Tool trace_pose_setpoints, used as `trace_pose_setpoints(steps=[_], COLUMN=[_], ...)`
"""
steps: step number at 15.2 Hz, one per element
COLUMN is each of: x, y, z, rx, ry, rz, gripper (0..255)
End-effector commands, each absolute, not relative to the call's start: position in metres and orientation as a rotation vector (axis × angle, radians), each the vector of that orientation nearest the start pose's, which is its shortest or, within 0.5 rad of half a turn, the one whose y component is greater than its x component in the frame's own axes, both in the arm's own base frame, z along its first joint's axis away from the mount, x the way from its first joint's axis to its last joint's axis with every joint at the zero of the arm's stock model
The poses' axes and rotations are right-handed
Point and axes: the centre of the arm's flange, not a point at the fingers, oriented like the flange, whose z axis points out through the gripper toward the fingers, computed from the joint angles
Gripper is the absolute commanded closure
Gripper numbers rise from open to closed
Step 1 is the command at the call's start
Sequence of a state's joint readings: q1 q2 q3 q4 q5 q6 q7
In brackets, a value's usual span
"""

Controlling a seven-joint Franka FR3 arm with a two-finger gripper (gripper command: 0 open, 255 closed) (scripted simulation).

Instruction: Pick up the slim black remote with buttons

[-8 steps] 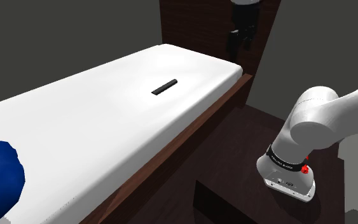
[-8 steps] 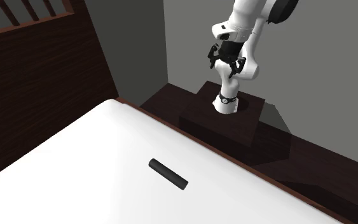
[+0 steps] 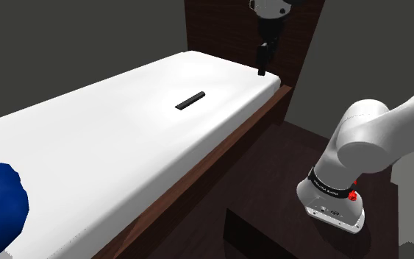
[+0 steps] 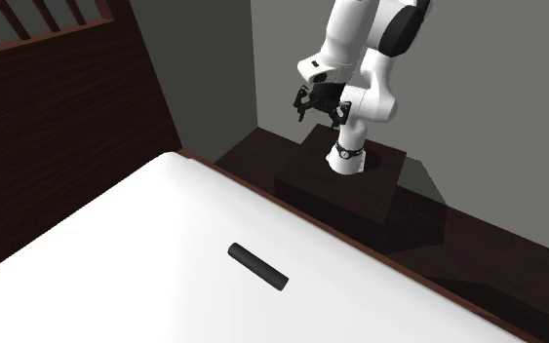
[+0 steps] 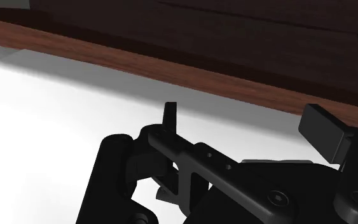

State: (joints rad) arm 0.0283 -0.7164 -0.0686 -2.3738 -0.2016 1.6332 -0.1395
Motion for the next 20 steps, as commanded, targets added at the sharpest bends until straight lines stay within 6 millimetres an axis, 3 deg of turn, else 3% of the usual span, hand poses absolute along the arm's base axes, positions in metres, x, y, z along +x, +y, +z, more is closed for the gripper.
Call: trace_pose_setpoints(steps=[1,11,20], x=[0.351,0.453,0.55], y=[-0.051,-0.09,-0.088], z=[0.554,0.49,0.433], rx=[-3.273,-3.116,-2.871], ry=[-0.354,-0.979,-1.498], rz=[0.05,0.001,-0.042], gripper=[0,0,0])
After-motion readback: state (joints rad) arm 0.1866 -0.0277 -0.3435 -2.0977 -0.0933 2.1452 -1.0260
